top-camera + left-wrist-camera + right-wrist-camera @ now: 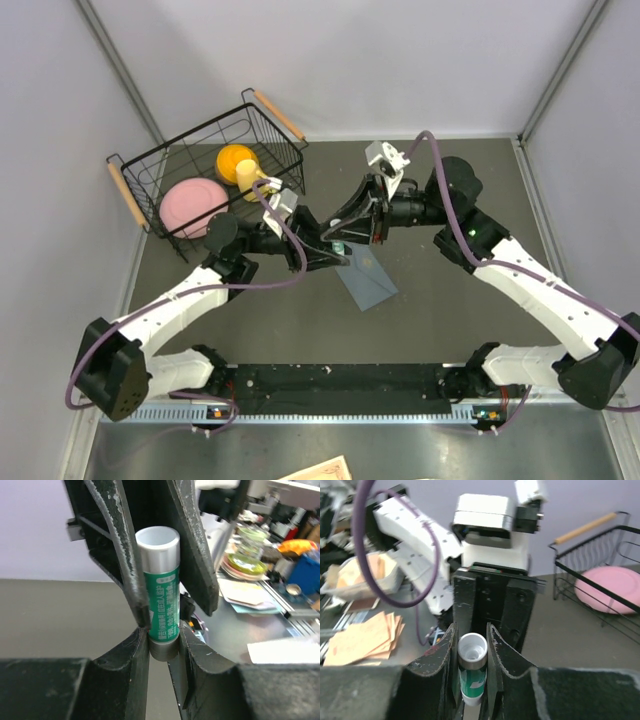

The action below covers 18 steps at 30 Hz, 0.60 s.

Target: Place the letter into the envelope and seal it

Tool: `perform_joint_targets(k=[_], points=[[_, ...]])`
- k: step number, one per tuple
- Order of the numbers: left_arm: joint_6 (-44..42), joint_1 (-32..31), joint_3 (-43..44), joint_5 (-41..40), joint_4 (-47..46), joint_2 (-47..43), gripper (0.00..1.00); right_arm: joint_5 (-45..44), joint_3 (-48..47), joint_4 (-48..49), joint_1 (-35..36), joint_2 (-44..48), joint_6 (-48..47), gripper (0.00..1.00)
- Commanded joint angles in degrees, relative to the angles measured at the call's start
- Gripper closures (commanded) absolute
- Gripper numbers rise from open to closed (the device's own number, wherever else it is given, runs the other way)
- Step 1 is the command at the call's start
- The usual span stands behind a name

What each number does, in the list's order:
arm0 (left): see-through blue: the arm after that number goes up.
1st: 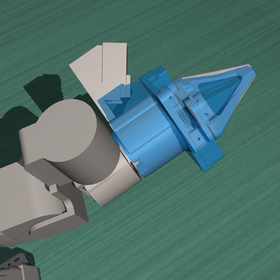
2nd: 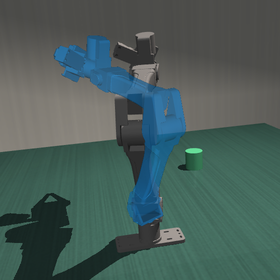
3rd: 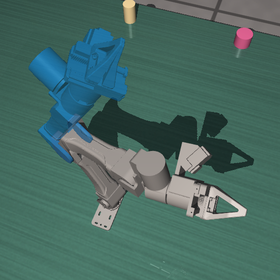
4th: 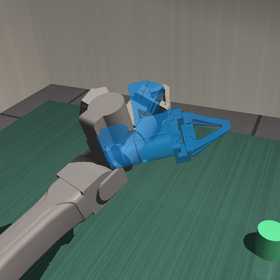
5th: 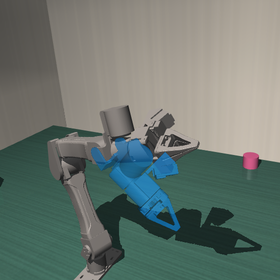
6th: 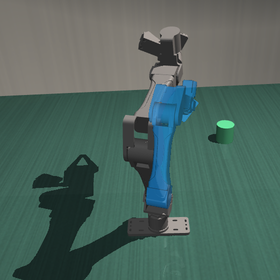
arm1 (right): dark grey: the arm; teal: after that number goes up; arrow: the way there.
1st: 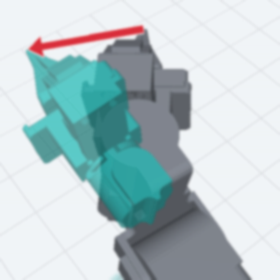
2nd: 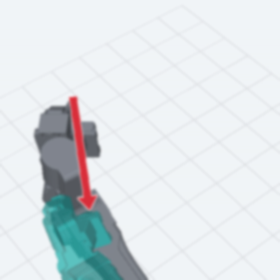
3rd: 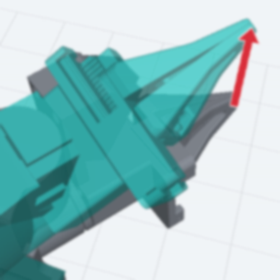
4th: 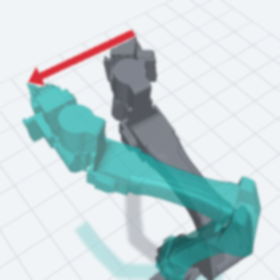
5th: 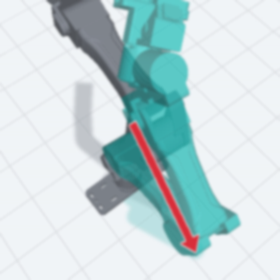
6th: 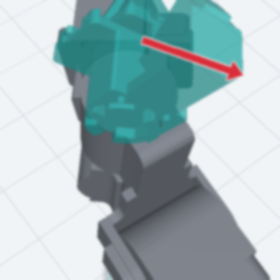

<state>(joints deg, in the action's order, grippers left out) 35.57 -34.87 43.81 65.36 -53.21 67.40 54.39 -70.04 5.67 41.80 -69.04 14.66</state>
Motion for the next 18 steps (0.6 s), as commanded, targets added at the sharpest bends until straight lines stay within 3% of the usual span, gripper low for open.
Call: perform_joint_targets(k=[1, 5, 8, 11, 13, 17, 18], points=[[-3.2, 0.2, 0.1, -13.7, 0.9, -4.2, 1.00, -16.7, 1.2, -3.5, -0.7, -0.7, 2.5, 1.00], [-6.6, 0.2, 0.6, -28.3, 7.1, -6.5, 1.00, -27.3, 3.3, -5.5, -0.5, 0.1, 7.0, 1.00], [-9.0, 0.2, 1.4, -34.8, 10.8, -7.6, 1.00, -34.6, 3.6, -9.4, 0.3, 0.5, 7.9, 1.00], [-10.7, 0.2, 2.7, -36.2, 13.0, -7.9, 1.00, -35.4, 2.5, -11.5, 0.4, -0.5, 8.6, 1.00], [-11.0, 0.2, 2.6, -34.3, 11.8, -7.6, 1.00, -30.0, 2.5, -9.2, -0.4, -1.0, 11.2, 1.00], [-9.3, 1.0, 2.2, -25.7, 6.9, -7.5, 1.00, -10.1, 8.9, 10.8, -6.0, -2.7, 25.1, 1.00], [-8.3, 1.4, 2.6, -23.0, 6.0, -6.8, 1.00, -6.0, 9.0, 11.4, -6.5, -3.1, 25.7, 1.00]])
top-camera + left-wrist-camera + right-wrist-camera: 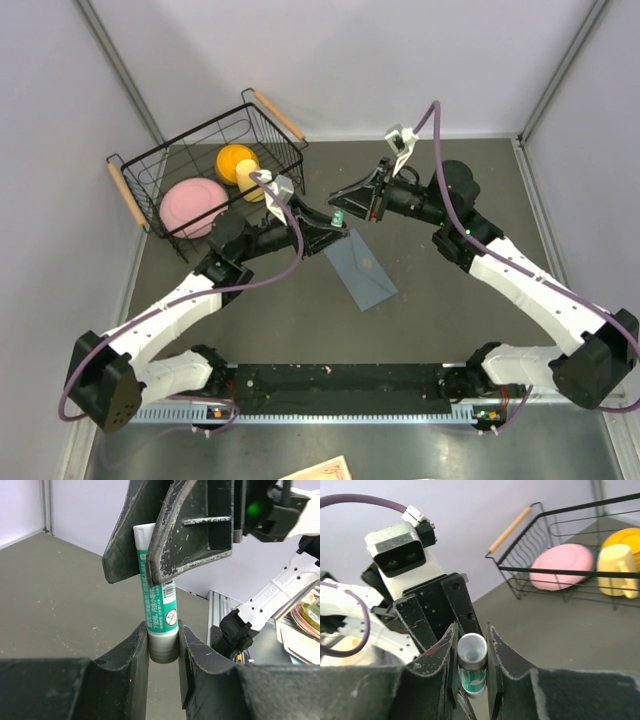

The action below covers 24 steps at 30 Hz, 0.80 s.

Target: Place the letter into the envelope and seal it

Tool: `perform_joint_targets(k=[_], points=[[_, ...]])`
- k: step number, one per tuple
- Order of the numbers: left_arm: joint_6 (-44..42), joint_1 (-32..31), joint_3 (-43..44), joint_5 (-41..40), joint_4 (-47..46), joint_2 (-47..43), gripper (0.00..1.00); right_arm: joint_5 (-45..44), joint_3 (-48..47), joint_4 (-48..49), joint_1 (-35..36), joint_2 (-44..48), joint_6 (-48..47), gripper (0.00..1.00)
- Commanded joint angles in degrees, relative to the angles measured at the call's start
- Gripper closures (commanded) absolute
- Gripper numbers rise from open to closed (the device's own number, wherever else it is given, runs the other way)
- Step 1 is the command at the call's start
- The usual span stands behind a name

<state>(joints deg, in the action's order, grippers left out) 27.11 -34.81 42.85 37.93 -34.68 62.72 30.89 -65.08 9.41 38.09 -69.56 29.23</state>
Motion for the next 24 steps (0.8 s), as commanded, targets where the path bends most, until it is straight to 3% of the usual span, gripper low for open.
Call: perform_joint_targets(k=[1, 4, 13, 16, 17, 19, 20, 24], points=[[0.9, 1.6, 3.6, 6.3, -12.7, -2.1, 1.00, 19.4, 4.3, 9.3, -2.7, -2.7, 11.8, 1.00], [4.1, 1.8, 4.7, 11.2, -14.9, -1.2, 1.00, 24.1, 5.7, 15.8, -2.6, -2.6, 12.5, 1.00], [9.1, 2.3, 6.2, 14.3, -18.8, 2.1, 1.00, 23.3, 3.2, 11.3, -2.8, -2.0, 7.5, 1.00], [9.0, 2.3, 6.2, 14.4, -18.1, 1.9, 0.82, 23.2, 2.1, 11.2, -4.1, -2.2, 8.4, 1.00], [9.0, 2.3, 5.9, 14.5, -17.8, 1.8, 0.66, 23.2, 1.7, 11.2, -4.3, -2.2, 8.6, 1.00], [9.0, 2.4, 5.6, 14.8, -16.2, 1.4, 0.54, 23.2, 1.4, 11.2, -5.0, -2.2, 8.9, 1.00], [8.9, 2.5, 5.1, 15.0, -15.7, 1.0, 0.40, 23.3, 1.1, 11.2, -5.6, -2.2, 9.2, 1.00], [9.0, 3.9, 3.5, 15.9, -12.8, -0.4, 0.30, 23.4, 1.1, 11.3, -6.7, -1.9, 10.3, 1.00]])
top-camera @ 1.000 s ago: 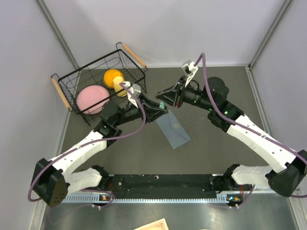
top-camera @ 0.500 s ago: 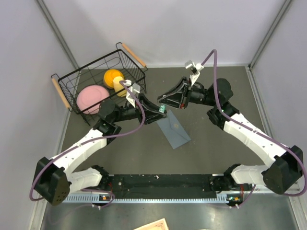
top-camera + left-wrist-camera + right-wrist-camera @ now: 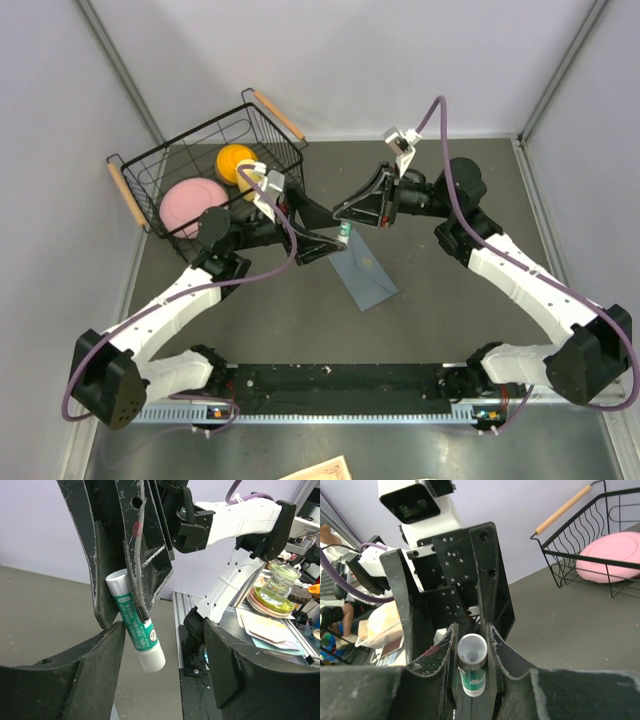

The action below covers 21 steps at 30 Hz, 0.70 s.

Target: Place the letter into the envelope and seal it

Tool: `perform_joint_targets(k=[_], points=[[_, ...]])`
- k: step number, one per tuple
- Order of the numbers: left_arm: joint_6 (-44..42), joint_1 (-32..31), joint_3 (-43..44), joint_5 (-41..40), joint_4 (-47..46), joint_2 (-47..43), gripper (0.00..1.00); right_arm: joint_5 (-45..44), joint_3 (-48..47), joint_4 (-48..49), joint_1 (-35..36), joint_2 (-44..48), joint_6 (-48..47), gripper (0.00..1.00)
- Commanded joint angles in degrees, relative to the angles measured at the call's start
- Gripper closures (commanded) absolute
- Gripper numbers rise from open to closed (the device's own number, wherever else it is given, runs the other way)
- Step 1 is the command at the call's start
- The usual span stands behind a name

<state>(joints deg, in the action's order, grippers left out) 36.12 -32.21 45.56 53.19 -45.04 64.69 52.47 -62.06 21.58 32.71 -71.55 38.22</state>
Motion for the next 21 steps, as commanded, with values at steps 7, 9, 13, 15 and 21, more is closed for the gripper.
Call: perform_joint_targets(k=[7, 9, 13, 15, 21], points=[[4.2, 2.8, -2.0, 0.6, -1.5, -2.6, 0.32, 2.5, -1.2, 3.1, -1.4, 0.2, 3.4, 1.00], [7.2, 2.9, -1.4, 0.6, -2.5, -1.8, 0.35, 3.5, -0.9, 3.8, -1.2, 0.0, 3.3, 1.00], [14.5, 2.7, 1.4, 3.6, -7.6, 2.4, 0.42, 4.4, -0.3, 2.5, -0.5, 0.1, 1.2, 1.00], [17.2, 2.4, 2.0, 3.9, -8.8, 3.2, 0.44, 4.1, -0.2, 2.0, -0.6, 0.3, 0.4, 1.00], [17.1, 0.8, 2.1, 2.4, -7.9, 3.3, 0.50, 3.6, -0.1, 2.2, 0.4, 0.3, -0.4, 1.00]])
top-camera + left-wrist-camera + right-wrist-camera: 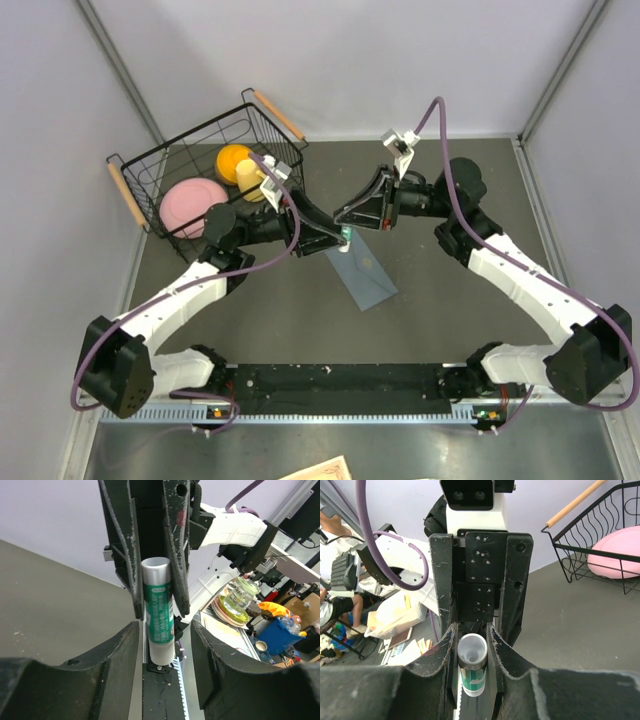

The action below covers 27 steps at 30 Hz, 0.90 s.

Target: Place the letter into the envelope and seal it

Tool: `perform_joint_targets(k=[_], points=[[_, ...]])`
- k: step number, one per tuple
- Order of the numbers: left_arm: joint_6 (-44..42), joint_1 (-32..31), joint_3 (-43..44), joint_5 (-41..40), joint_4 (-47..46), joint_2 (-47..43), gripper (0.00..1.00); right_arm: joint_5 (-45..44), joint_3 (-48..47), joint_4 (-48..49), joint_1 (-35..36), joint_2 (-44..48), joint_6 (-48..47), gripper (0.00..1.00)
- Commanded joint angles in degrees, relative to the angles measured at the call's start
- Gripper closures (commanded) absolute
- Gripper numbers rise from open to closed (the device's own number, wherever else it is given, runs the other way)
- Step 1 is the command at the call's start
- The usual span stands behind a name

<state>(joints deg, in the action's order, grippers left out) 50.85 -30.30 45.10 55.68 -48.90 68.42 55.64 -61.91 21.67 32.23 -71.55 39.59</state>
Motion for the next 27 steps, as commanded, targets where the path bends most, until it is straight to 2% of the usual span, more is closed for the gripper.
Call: perform_joint_targets(k=[1, 5, 12, 13, 15, 16, 17, 18, 20, 21, 22, 24, 25, 27], points=[[2.5, -1.2, 2.7, -0.3, -4.2, -0.3, 0.51, 0.4, -0.1, 1.7, 1.1, 0.4, -2.1, 1.00], [3.0, -1.8, 2.9, -0.8, -5.0, 0.0, 0.55, 0.3, 0.0, 1.2, 1.7, 0.4, -3.0, 1.00], [2.8, -1.9, 2.8, -1.4, -5.2, 0.1, 0.80, 0.3, -0.1, 1.4, 2.0, 0.2, -2.7, 1.00], [2.7, -1.9, 2.6, -1.4, -5.2, 0.0, 0.86, 0.3, -0.4, 1.1, 2.0, 0.1, -2.7, 1.00], [2.2, -1.9, 2.3, -1.5, -4.2, -0.3, 0.94, -0.3, -1.3, -1.8, 2.0, -0.3, -2.9, 0.89], [1.9, -1.9, 1.5, -1.7, -3.9, -0.8, 0.99, -0.5, -2.7, -2.9, 2.0, -0.4, -2.9, 0.82], [1.7, -1.8, 1.0, -2.0, -3.3, -1.2, 1.00, -0.4, -3.3, -3.5, 2.0, -0.7, -2.9, 0.74], [1.1, -1.9, 0.5, -2.1, -2.5, -1.5, 1.00, -0.4, -3.8, -4.4, 1.9, -0.8, -3.0, 0.54], [0.1, -1.5, -1.5, -2.9, -0.2, -2.8, 1.00, -1.1, -5.4, -5.3, 0.9, -0.8, -3.1, 0.38], [-0.7, -1.2, -2.3, -3.0, 1.0, -3.9, 1.00, -1.2, -5.9, -5.8, 0.5, -1.0, -3.1, 0.26], [-1.5, -0.1, -3.9, -3.3, 4.4, -4.4, 1.00, -1.2, -7.2, -6.6, -0.6, -1.0, -3.2, 0.20], [-5.6, 1.6, -4.8, -4.1, 10.0, -6.2, 1.00, -1.4, -8.7, -8.1, -1.8, -1.1, -4.8, 0.17], [-8.1, 3.7, -4.7, -4.5, 20.1, -6.7, 1.00, -2.0, -10.3, -10.9, -3.2, -1.1, -5.8, 0.16], [-18.7, 5.7, -2.6, -7.1, 32.0, -7.9, 1.00, -3.4, -12.2, -14.2, -4.4, -0.9, -10.1, 0.11]])
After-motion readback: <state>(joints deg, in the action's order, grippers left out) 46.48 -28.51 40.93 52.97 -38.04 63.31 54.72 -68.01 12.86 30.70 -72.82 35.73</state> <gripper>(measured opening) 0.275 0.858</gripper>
